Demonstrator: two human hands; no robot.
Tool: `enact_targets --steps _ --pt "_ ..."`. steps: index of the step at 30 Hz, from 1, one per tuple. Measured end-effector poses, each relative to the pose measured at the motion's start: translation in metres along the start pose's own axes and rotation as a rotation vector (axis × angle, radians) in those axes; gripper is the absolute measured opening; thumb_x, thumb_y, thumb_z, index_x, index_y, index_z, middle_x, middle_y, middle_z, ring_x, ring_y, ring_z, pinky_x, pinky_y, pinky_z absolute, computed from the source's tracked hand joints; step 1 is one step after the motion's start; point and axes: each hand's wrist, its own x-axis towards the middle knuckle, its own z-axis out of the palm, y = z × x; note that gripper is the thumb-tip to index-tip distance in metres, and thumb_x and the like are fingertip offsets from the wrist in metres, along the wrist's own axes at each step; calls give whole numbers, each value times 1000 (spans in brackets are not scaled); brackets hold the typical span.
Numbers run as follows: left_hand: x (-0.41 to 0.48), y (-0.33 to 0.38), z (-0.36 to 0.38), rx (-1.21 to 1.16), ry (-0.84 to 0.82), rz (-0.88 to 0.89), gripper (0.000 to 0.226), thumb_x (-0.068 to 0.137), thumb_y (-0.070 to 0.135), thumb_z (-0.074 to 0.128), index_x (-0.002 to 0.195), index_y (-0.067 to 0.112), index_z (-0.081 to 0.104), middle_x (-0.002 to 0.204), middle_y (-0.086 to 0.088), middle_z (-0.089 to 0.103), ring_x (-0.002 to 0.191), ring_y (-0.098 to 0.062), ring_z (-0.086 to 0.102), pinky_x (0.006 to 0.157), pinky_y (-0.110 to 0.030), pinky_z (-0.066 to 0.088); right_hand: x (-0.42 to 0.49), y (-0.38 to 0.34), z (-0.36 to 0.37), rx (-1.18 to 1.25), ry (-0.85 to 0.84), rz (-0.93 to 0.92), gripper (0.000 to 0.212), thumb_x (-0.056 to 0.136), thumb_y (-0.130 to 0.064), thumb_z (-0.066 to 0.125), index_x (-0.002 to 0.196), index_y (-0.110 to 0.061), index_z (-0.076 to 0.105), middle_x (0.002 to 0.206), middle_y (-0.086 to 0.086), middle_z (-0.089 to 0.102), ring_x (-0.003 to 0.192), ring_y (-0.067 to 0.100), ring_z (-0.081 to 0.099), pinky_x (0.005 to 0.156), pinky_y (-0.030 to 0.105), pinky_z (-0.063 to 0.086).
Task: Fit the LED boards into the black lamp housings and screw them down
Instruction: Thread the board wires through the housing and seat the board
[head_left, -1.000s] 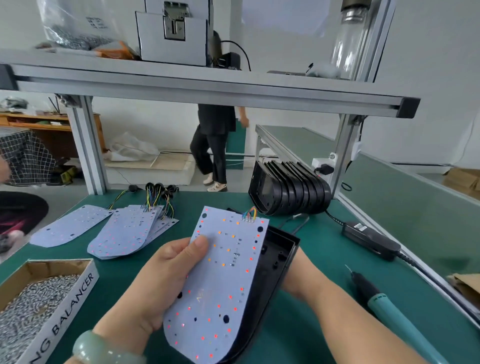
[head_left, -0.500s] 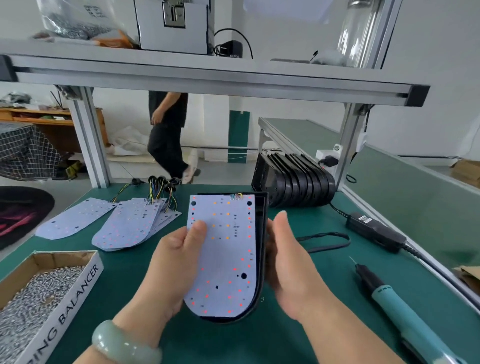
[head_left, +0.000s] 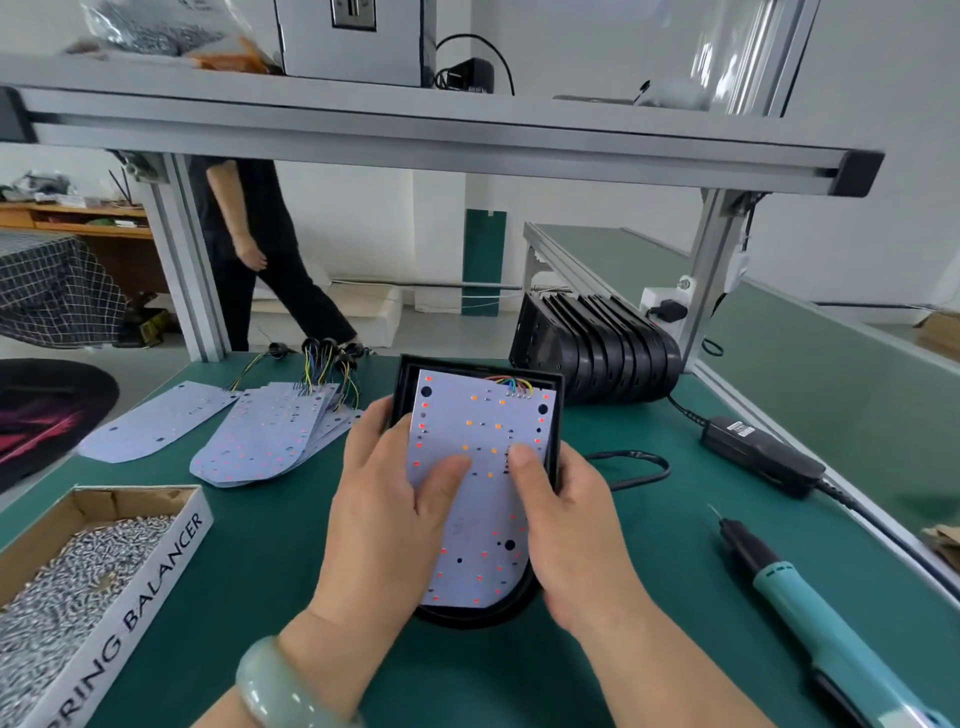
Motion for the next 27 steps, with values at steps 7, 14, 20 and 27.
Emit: enact_targets --steps 7,14,20,27 --pt "17 5 -19 -507 78 -182 59 71 53 72 120 42 42 94 18 66 78 8 62 69 -6 46 -6 -1 -3 -60 -57 -85 13 96 -19 57 92 -27 67 92 -16 73 82 0 67 71 16 51" --pt "24 0 -16 -563 64 -294 22 80 10 72 86 28 62 62 21 66 53 5 56 50 -9 46 -4 -10 -2 -71 -114 -92 34 94 -11 58 113 -39 58 103 -20 71 97 0 66 86 20 52" --pt "21 5 -12 -599 32 -257 24 79 8 73 86 30 65 67 17 68 56 2 59 52 -11 48 0 -18 -7 25 -58 -34 13 95 -14 59 106 -18 66 97 -1 73 89 12 66 86 38 55" --pt "23 13 -12 -618 -15 -355 23 76 19 76 68 39 71 69 11 73 59 -5 66 50 -19 52 -1 -20 -5 70 -34 -35 16 96 -9 55 90 -18 67 84 -7 73 77 6 67 68 19 52"
